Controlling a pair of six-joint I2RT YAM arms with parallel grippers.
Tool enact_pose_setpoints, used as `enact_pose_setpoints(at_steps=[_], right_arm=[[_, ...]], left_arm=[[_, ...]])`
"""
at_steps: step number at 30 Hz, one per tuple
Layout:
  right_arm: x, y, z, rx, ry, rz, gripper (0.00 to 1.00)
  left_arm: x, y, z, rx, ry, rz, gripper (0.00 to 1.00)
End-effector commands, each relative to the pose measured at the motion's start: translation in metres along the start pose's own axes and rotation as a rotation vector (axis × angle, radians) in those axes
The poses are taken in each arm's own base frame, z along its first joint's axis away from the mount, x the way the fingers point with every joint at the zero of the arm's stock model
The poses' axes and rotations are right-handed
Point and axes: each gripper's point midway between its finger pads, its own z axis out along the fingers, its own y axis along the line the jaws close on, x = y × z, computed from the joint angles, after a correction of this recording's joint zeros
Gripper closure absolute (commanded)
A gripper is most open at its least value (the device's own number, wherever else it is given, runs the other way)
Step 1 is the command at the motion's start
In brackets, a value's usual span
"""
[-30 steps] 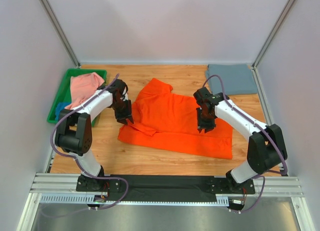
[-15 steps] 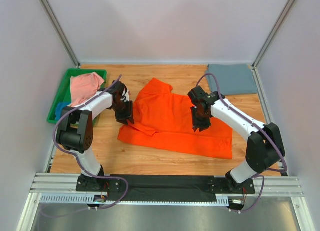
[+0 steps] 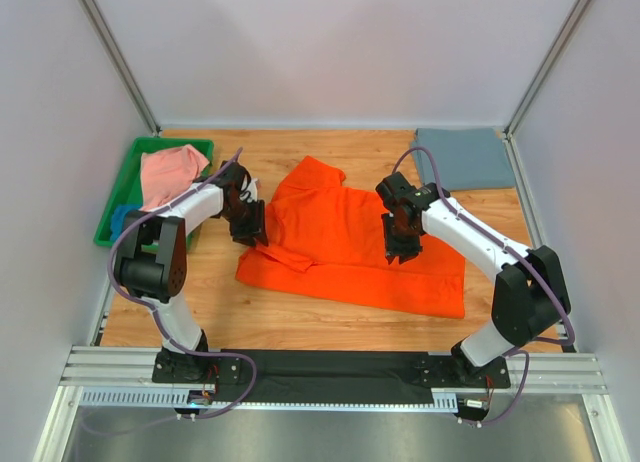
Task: Fold and stack the t-shirts
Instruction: Fold the tshirt
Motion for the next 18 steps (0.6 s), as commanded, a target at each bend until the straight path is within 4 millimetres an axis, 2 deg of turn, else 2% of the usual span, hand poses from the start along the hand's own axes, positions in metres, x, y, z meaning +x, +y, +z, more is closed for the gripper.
enact_pose_setpoints(at_steps=[1,6,12,15,16,17,18], right_arm=[[-0.004,0.003,-0.008,-0.014,-0.02,0.01,0.69],[-0.007,0.006,-0.007,-0.018,-0.023,0.012,0.69],[-0.007,0.007,-0.006,-0.027,-0.025,0.017,0.69],[-0.008,0.009,-0.006,-0.033,-0.027,0.022,0.69],[-0.008,0.01,-0.006,-0.036,-0.027,0.022,0.69],[-0.01,0.011,-0.006,-0.039,-0.03,0.024,0.69],[-0.012,0.014,-0.006,-0.056,-0.042,0.023,0.69]], left_arm=[[-0.004,-0.008,0.003,0.056,-0.014,0.028,0.52],[-0.005,-0.013,0.004,0.08,-0.009,0.009,0.56],[-0.019,-0.037,-0.006,0.178,-0.031,-0.022,0.59],[-0.034,-0.062,-0.016,0.259,-0.051,-0.046,0.59],[-0.046,-0.079,-0.023,0.314,-0.073,-0.033,0.59],[-0.053,-0.088,-0.026,0.342,-0.078,-0.061,0.59],[-0.058,-0.094,-0.024,0.37,-0.069,-0.079,0.59]])
